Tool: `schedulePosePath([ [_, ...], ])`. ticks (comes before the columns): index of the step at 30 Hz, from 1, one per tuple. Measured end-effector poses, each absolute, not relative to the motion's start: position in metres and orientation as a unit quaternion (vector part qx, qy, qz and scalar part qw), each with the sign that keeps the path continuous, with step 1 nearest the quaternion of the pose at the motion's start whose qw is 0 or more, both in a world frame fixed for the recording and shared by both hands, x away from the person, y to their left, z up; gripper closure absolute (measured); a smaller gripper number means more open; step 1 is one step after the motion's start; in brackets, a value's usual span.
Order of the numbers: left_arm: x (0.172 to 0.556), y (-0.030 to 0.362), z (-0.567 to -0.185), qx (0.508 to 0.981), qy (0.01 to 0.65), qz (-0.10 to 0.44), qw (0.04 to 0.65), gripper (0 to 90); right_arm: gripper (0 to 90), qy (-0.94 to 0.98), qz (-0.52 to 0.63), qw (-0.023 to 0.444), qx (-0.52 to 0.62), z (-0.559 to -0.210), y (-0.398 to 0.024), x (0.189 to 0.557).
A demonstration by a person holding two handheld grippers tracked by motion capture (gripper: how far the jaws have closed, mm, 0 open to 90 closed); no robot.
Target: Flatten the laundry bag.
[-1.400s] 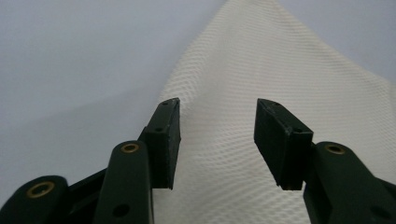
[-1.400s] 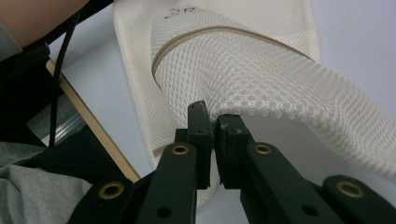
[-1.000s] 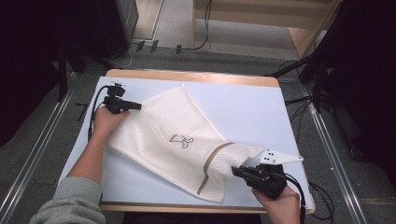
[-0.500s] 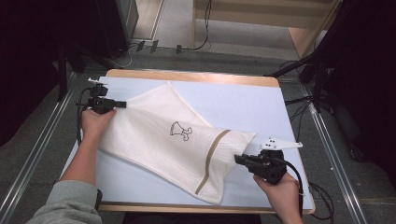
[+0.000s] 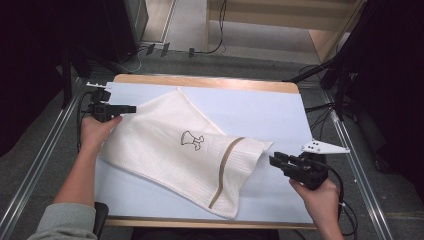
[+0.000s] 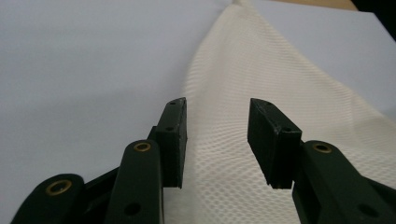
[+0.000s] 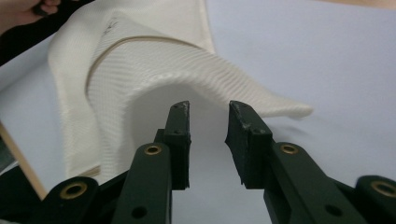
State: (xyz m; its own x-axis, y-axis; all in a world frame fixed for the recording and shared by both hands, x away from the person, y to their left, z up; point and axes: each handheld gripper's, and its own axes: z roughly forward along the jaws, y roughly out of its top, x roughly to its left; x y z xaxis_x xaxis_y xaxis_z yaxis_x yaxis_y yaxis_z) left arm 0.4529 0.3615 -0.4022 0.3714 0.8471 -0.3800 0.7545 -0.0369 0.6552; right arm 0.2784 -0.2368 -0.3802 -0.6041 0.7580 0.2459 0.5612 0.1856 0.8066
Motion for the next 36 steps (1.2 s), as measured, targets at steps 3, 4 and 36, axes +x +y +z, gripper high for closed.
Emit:
schedulePosePath([
  [3,0.446,0.357,-0.394,0.725,0.547,0.054,0.414,58.6,71.3,0.765,0.461,0.110,0.435,-0.382,-0.240,0.297],
  [4,0.444,0.355,-0.391,0.726,0.544,0.051,0.417,58.8,71.3,0.766,0.460,0.111,0.434,-0.384,-0.240,0.304],
  [36,0.381,0.311,-0.397,0.756,0.506,0.019,0.414,55.5,59.3,0.814,0.425,0.055,0.393,-0.455,-0.190,0.402],
])
